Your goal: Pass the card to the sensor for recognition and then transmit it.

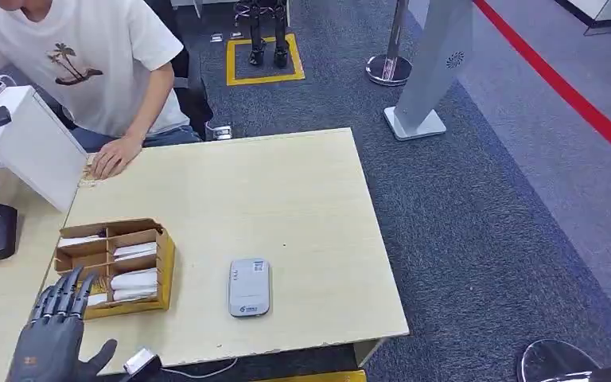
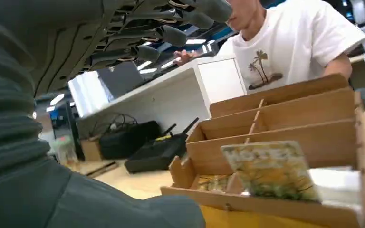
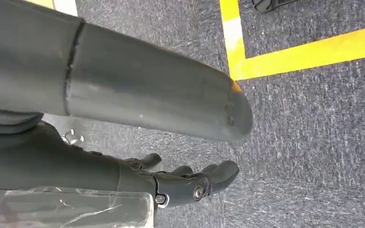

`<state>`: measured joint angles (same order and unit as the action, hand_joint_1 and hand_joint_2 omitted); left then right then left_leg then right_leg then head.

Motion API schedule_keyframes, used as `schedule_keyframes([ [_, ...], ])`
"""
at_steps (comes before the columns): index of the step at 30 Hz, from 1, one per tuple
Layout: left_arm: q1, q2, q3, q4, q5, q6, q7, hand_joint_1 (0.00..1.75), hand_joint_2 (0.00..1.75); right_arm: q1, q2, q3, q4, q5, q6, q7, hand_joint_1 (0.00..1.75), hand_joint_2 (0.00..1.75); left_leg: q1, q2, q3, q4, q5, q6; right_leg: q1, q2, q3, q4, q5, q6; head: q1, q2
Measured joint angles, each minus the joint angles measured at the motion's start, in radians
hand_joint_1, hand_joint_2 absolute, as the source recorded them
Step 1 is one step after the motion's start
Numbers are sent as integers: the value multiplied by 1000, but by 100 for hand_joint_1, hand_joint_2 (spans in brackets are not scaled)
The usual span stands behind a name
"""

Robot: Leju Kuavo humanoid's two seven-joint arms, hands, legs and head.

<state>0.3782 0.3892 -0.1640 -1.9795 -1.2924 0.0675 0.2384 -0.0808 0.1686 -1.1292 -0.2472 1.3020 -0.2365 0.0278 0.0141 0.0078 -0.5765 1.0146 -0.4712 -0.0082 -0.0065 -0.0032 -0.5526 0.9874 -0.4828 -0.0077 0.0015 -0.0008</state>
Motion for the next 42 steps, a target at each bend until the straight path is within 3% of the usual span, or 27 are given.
schedule_keyframes([
  [9, -22, 89, 0, 6, 0, -70, 17, 0, 175, -4, 0, 0, 0, 16, 9, 1, 0, 0, 0, 0, 0, 0, 0, 0, 0, 0, 0, 0, 0, 0, 0, 0],
  [22, -104, 96, -3, 52, 17, -109, -9, 0, 175, -7, 0, 0, 1, 29, 10, 4, 0, 0, 0, -1, 0, 0, 0, 0, 0, -1, 0, 0, 0, 0, 0, 0],
  [32, -247, 28, -45, 176, 29, -141, -43, 0, 175, -14, 0, 17, 2, 53, 13, 4, 0, 0, 0, -2, 0, 1, 1, 0, 0, -2, 1, 0, 1, 0, 0, 0],
  [42, -287, -19, -79, 225, 57, -139, -51, 0, 175, -17, 0, 21, 2, 53, 11, 4, 0, 0, 0, -1, 0, 1, 1, 0, 0, -1, 0, 0, 1, -1, 0, 0],
])
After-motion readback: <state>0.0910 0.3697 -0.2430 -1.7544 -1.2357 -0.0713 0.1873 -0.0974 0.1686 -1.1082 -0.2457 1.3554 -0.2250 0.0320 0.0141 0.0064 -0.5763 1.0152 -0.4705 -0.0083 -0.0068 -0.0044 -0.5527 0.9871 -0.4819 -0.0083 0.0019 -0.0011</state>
